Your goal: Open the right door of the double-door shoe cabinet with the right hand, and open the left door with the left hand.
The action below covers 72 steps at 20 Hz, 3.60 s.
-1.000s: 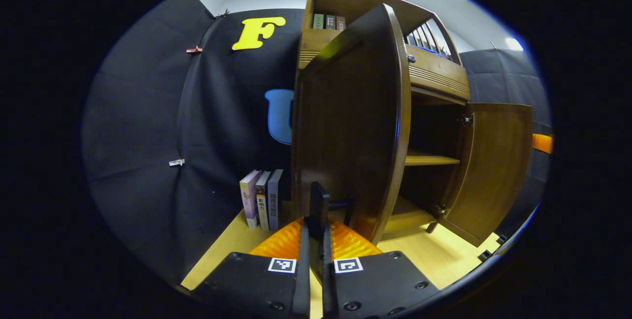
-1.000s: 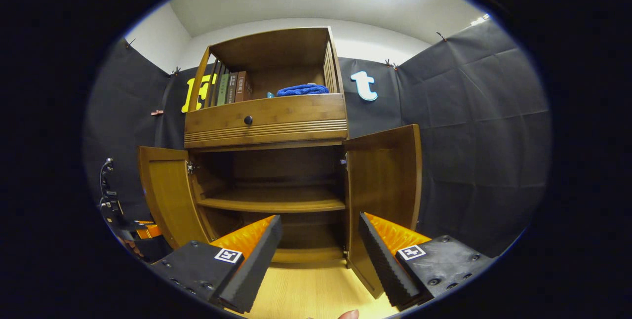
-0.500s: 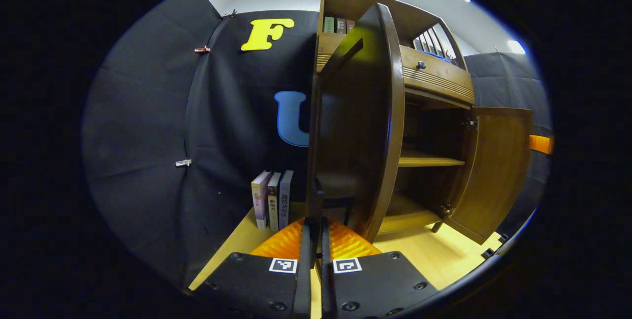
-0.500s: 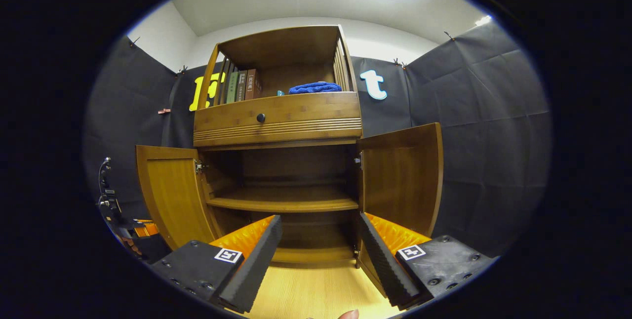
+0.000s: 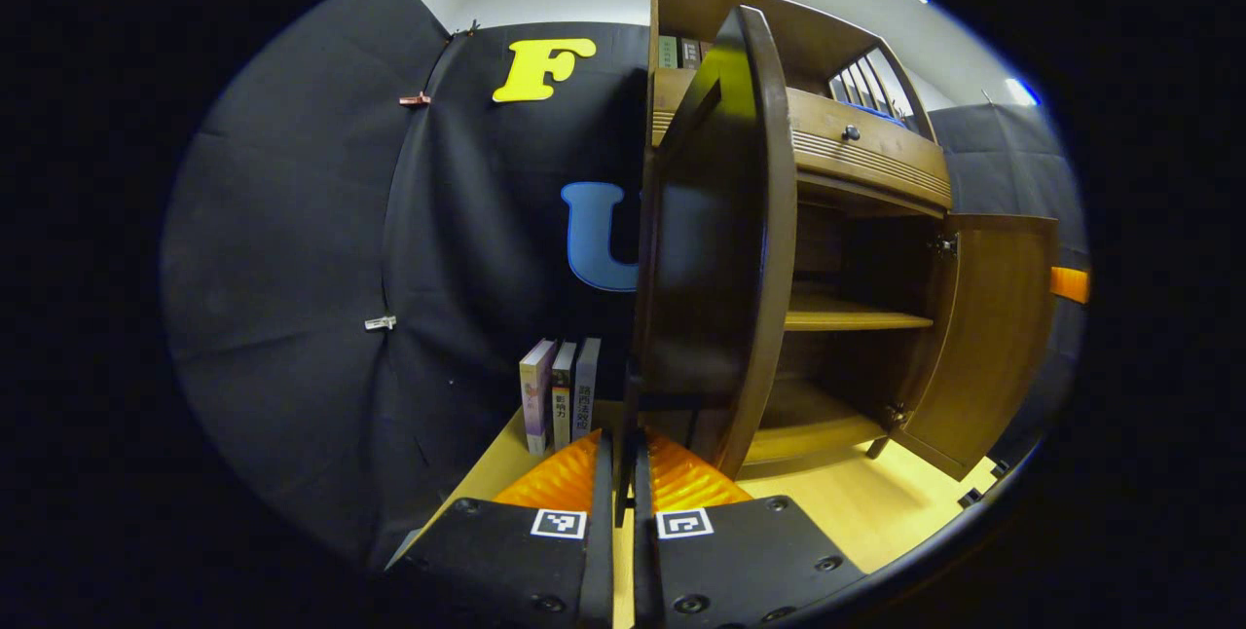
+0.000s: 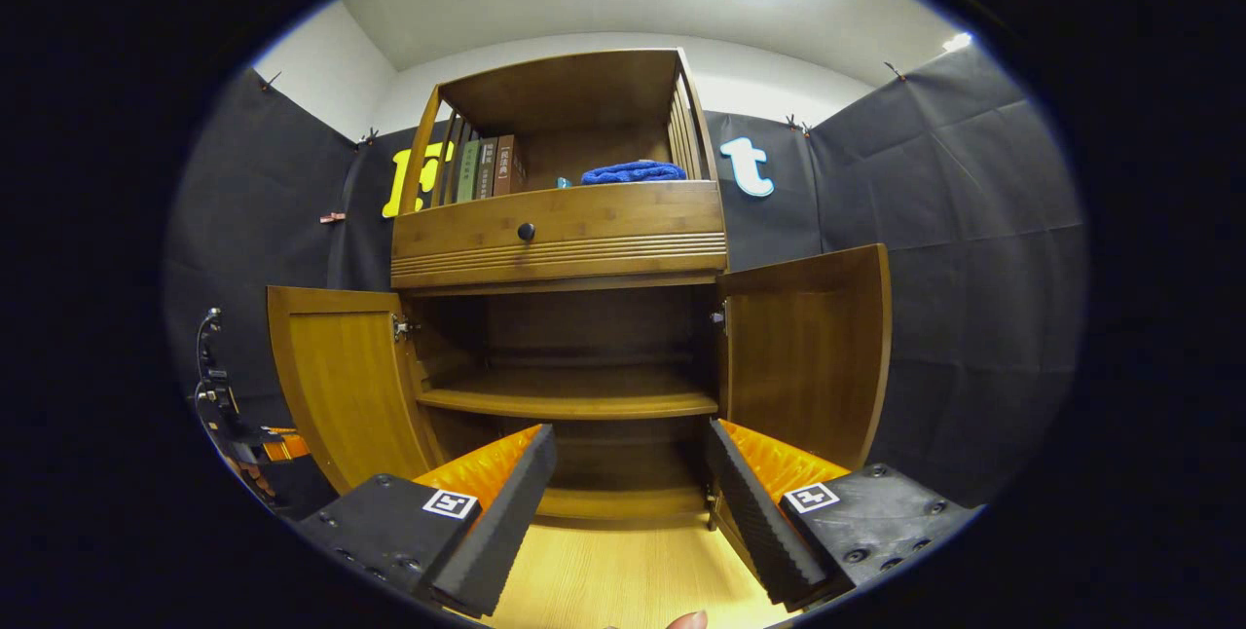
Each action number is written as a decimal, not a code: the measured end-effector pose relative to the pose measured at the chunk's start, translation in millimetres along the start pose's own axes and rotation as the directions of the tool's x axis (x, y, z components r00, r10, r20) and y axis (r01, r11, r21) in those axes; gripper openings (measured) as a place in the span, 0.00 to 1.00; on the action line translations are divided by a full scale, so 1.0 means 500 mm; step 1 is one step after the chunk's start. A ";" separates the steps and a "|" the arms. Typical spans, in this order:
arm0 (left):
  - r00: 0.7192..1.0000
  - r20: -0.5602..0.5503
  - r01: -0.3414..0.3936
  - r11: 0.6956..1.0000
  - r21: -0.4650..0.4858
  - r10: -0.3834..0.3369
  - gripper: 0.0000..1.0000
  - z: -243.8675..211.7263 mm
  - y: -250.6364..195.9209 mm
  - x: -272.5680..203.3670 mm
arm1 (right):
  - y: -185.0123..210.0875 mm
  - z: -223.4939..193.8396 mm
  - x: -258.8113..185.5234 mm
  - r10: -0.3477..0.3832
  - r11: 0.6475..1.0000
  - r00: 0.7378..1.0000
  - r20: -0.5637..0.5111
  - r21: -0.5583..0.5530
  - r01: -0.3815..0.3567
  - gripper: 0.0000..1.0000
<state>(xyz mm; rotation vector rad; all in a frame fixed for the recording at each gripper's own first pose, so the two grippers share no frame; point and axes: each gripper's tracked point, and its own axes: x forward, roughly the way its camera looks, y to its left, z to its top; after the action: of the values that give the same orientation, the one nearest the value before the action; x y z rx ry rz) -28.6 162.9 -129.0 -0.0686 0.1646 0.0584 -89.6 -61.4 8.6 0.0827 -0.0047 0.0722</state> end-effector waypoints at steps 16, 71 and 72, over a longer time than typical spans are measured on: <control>0.994 0.102 -0.037 0.999 0.016 0.035 0.98 0.079 -0.061 -0.139 | 0.074 -0.008 0.046 0.078 0.997 0.997 -0.007 0.013 -0.078 0.98; 0.988 0.143 0.043 0.997 0.069 -0.052 0.98 0.178 -0.200 -0.130 | 0.077 -0.010 0.050 0.059 0.998 0.998 0.009 0.006 -0.059 0.93; 0.988 0.143 0.041 0.997 0.071 -0.050 0.98 0.178 -0.199 -0.131 | 0.077 -0.011 0.049 0.060 0.998 0.998 0.007 0.006 -0.060 0.93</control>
<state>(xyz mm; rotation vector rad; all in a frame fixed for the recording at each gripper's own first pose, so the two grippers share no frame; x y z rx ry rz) -72.4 66.7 -24.2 0.0000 0.0199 0.0121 -67.7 -20.7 6.5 0.0888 -0.0141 0.1318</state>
